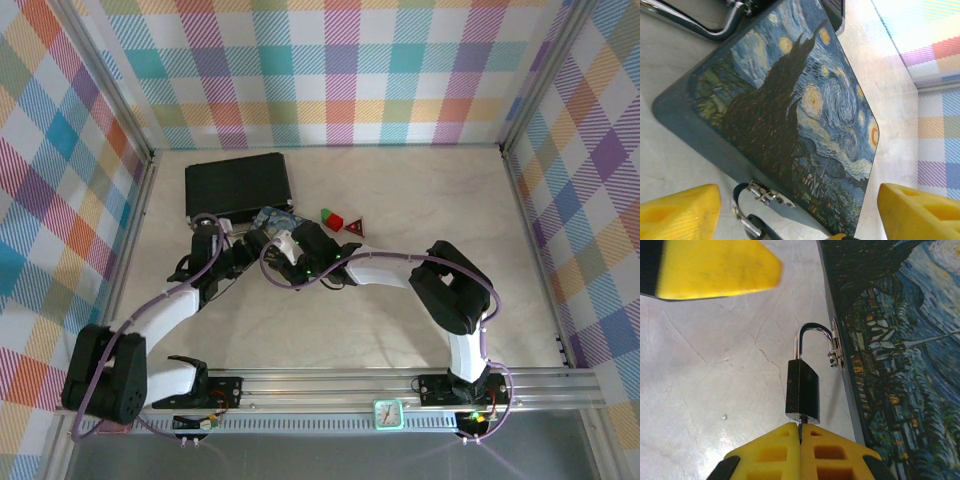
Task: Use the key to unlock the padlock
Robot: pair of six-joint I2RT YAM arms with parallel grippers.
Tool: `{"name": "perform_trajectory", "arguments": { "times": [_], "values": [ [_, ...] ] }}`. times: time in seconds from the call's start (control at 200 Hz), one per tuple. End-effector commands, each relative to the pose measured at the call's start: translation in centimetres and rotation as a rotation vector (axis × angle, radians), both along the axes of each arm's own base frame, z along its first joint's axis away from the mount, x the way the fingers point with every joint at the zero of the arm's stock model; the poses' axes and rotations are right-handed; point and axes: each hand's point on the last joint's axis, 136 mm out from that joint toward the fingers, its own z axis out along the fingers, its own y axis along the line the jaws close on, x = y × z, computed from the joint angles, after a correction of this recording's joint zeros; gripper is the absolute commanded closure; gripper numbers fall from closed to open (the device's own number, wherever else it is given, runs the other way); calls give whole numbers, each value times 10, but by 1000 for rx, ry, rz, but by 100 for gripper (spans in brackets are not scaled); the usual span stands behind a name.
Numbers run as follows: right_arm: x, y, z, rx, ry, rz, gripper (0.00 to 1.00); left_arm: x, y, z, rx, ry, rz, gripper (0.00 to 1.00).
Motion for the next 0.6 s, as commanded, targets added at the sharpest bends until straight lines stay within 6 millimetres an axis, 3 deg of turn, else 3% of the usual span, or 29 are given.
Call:
{"name": "perform_trajectory", "arguments": {
  "times": [0.0,0.105,0.325,0.595],
  "values": [
    [7,4,5,45,-15,-25,100,-11,13,16,7,-7,62,16],
    [6,5,3,54,-8,-27,100,-19,19,11,-31,32,107,21],
    [7,7,4,62,-10,-23,100,-24,20,-29,-128,140,194,41],
    [5,9,3,73,4,-17,100,-8,14,-28,-204,83,252,51]
  ]
}}
